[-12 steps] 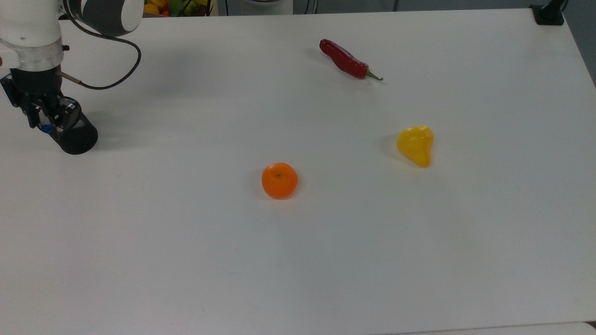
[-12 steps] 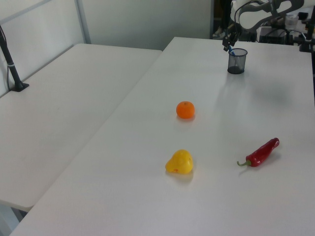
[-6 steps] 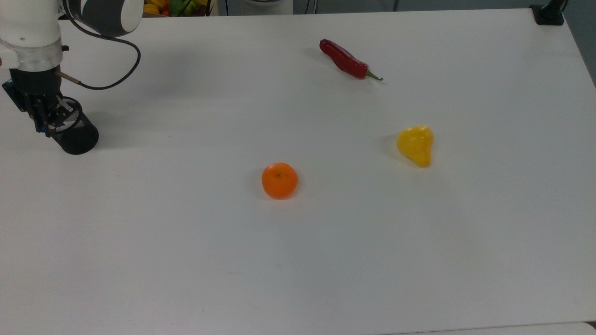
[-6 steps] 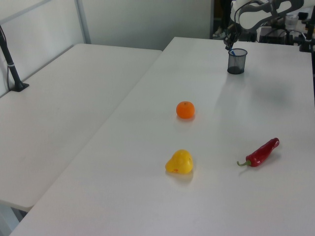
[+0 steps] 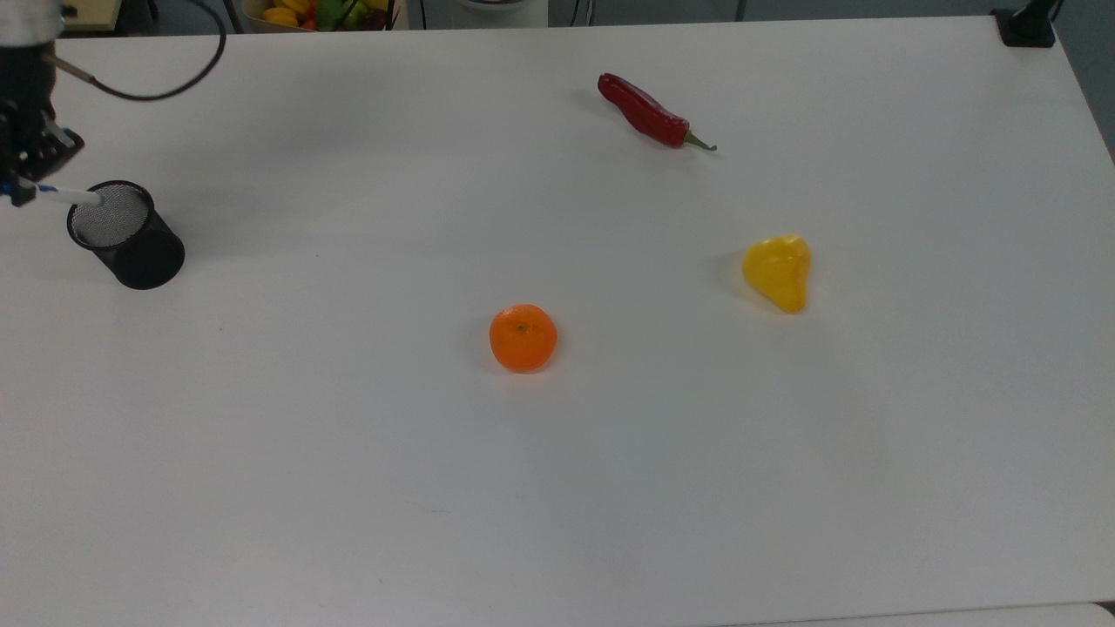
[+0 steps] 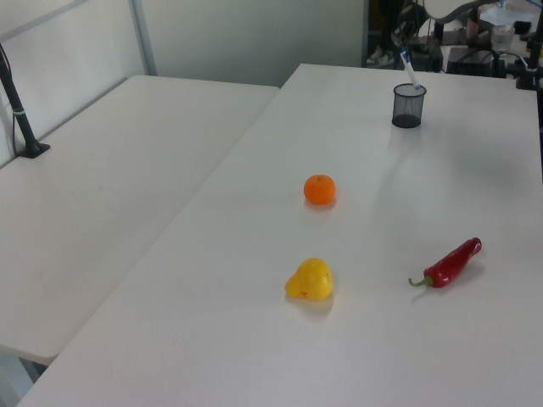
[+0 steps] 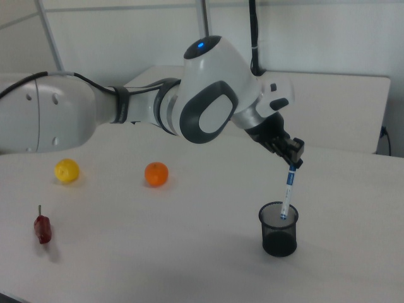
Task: Take marker pen
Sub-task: 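Carry the marker toward the orange and lower it to the table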
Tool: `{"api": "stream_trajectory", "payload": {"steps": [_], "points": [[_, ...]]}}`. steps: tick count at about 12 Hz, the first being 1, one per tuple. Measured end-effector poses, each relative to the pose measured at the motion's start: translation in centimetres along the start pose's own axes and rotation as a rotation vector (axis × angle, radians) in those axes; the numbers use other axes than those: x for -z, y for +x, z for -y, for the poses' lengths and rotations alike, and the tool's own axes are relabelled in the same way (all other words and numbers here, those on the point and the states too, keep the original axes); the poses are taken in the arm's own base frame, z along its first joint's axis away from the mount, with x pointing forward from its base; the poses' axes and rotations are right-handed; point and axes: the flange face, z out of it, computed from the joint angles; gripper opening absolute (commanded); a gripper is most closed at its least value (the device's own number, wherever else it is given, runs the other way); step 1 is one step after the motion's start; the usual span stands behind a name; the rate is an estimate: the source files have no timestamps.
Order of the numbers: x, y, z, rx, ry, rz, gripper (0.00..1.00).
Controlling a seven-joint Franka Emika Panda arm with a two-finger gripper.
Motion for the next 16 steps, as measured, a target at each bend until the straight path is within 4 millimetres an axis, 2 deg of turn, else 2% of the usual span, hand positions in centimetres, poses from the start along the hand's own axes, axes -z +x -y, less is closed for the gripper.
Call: {"api": "stream_trajectory", "payload": {"steps": [3,6,7,9,10,12,13,15,16], "points": [[4.9,1.0,-0.6,-0.010,0.000,-0.045,0.05],[9.1,1.0,1.2,-0.030,0.069,0.004,0.05],[10.7,0.7,2.7,-0.023,0.101,0.038,0.05],[13.6,-0.1,7.1,0.028,0.165,0.123,0.06],[14.4,-0.5,8.8,0.050,0.187,0.149,0.06],[16.3,-1.6,13.8,0.123,0.239,0.207,0.06],[16.7,-2.0,15.5,0.149,0.251,0.224,0.06],[17.4,-3.7,20.9,0.223,0.299,0.275,0.06],[17.3,-4.6,22.8,0.241,0.328,0.297,0.06]]}}
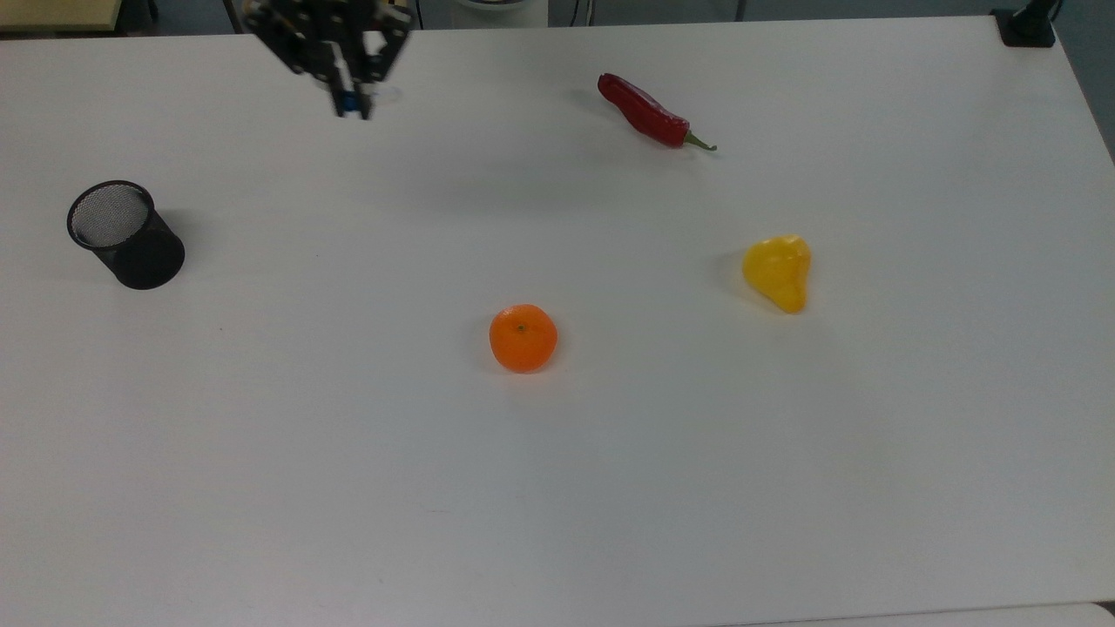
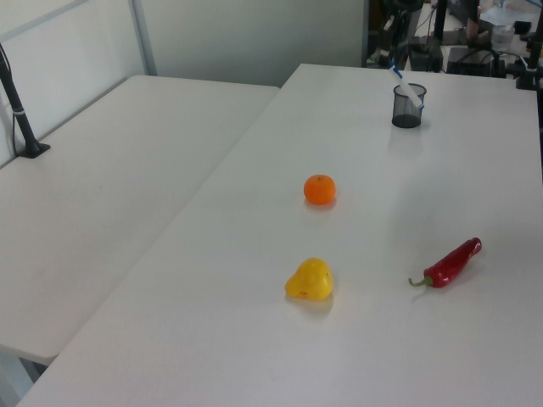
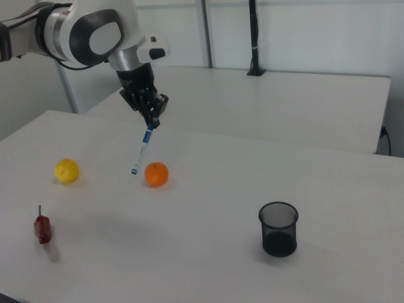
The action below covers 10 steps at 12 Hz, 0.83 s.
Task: Take marker pen
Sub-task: 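Carry the marker toward the orange and lower it to the table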
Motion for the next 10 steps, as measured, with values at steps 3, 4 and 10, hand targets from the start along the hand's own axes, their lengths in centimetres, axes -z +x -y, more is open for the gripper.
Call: {"api": "stream_trajectory", "payload": {"steps": [3,4,10], "points": [[-5.0,-1.8,6.3,0.060,0.063,0.105,0.07],[-6.5,-2.3,8.1,0.069,0.067,0.135,0.07],[-15.7,-1.7,14.0,0.049,0.083,0.158,0.07]]}}
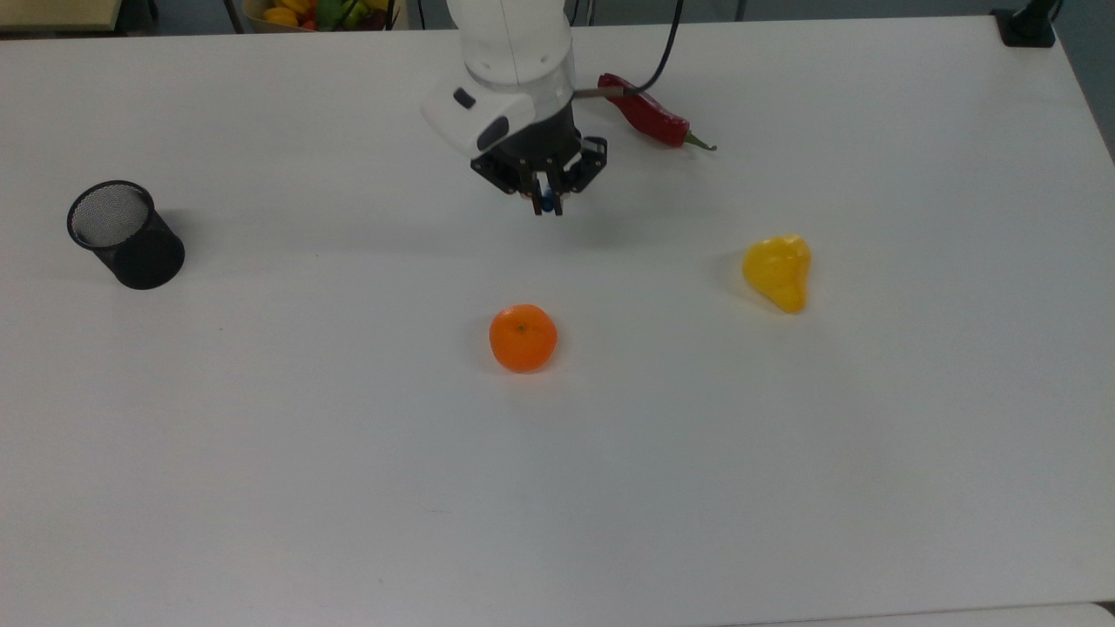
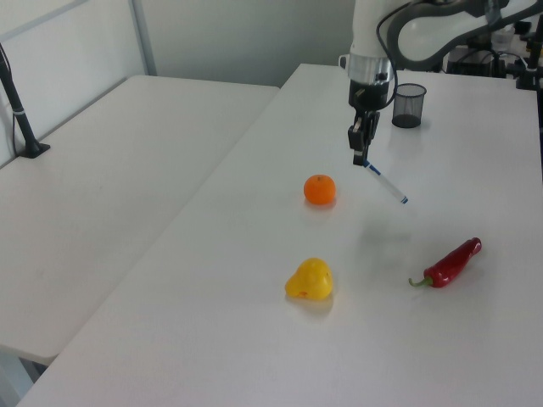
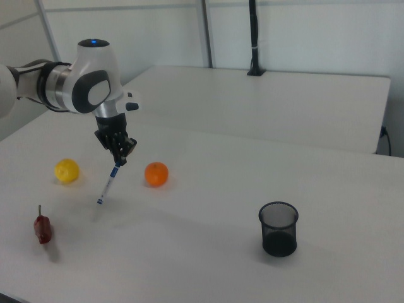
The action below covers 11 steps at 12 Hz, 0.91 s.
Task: Take marker pen
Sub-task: 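Carry the marker toward the orange and lower it to the table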
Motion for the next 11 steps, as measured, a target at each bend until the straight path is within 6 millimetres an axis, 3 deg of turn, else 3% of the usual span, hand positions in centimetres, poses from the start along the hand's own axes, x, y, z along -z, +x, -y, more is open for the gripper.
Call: {"api": "stream_trajectory", "payload": {"steps": [4,6,8,11], "points": [[-5.3,0.8,2.1,0.031,-0.001,0.011,0.11],[-6.6,1.0,2.2,0.048,-0.020,0.011,0.17],[-6.9,1.1,2.5,0.060,-0.028,0.004,0.62],[-7.0,1.1,2.6,0.065,-0.031,0.002,0.92]]}}
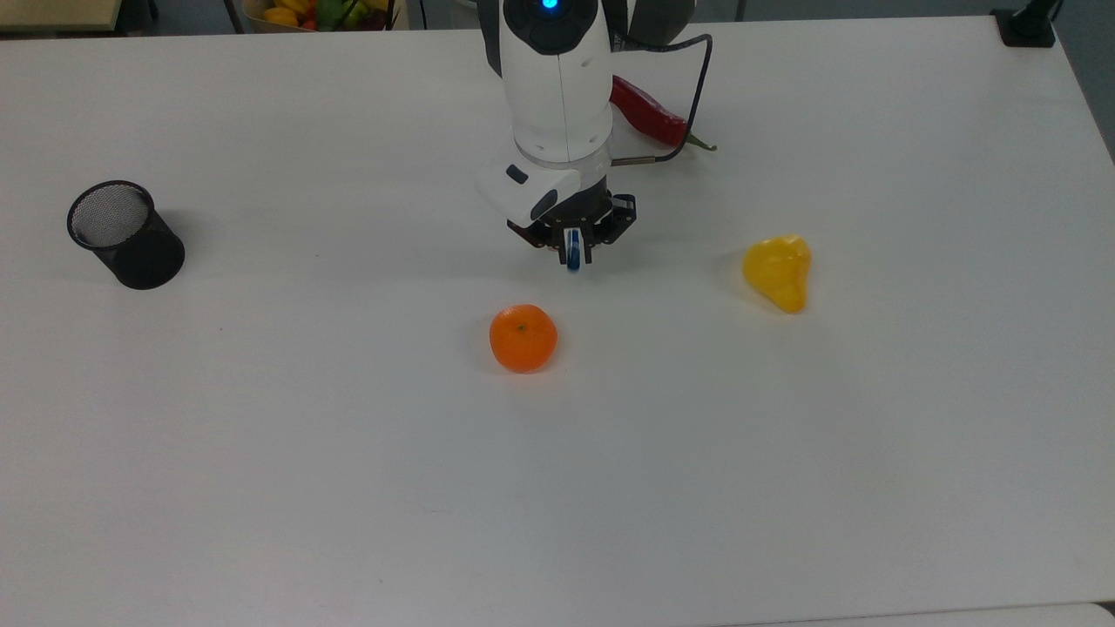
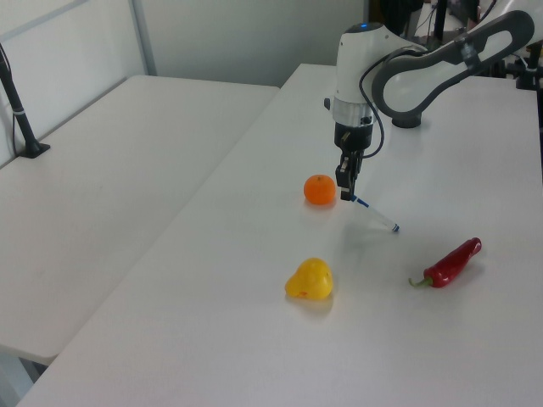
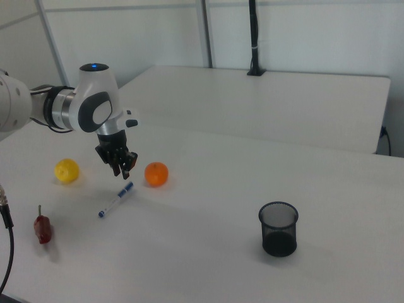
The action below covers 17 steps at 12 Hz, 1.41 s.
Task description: Take marker pen
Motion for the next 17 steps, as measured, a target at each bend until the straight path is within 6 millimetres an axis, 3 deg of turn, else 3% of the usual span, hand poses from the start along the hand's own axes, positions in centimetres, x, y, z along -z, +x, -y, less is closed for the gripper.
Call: {"api": "stream_trajectory", "payload": {"steps": [1,4,8,12,15,17], "points": [[-0.1,0.0,0.0,0.002,-0.002,-0.001,1.00],[0.1,0.1,-0.1,0.018,-0.025,-0.008,1.00],[3.2,0.2,-0.2,0.016,-0.024,-0.044,1.00],[10.7,-1.9,-1.7,-0.010,-0.038,-0.026,1.00],[17.3,-5.0,-3.8,-0.048,-0.053,0.002,1.00],[20.7,-7.3,-4.8,-0.069,-0.062,0.030,1.00]]}}
